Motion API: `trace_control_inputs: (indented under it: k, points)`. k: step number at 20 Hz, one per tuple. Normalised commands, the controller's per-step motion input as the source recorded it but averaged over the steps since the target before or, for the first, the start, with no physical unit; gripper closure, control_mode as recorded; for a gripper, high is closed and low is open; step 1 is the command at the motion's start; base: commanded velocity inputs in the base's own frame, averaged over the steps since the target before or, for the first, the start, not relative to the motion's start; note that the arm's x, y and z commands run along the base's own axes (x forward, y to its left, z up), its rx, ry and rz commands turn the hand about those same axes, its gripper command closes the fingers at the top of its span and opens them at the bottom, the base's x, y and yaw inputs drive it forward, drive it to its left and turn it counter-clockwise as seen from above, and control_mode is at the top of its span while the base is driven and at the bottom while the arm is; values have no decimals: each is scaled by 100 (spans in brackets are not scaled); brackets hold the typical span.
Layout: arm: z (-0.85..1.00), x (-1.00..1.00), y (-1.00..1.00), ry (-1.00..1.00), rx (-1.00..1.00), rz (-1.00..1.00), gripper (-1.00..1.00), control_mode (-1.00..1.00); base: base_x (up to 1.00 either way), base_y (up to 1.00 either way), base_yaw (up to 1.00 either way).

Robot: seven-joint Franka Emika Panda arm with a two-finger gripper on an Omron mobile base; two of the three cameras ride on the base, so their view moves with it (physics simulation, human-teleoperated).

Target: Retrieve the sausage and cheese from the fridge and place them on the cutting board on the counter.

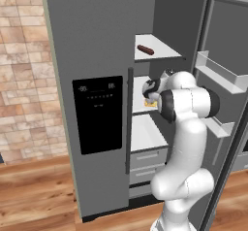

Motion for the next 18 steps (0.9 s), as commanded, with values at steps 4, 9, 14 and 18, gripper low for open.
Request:
trace_control_inputs:
  k: [4,9,14,18]
  points:
    - [-6,20,0,1,0,0,-100,-100,0,0,0]
    - [-9,19,0,3,0,0,-100,-100,0,0,0]
    - [-14,13,0,3,0,0,-100,-100,0,0,0]
    - [-11,25,0,1,0,0,-100,-100,0,0,0]
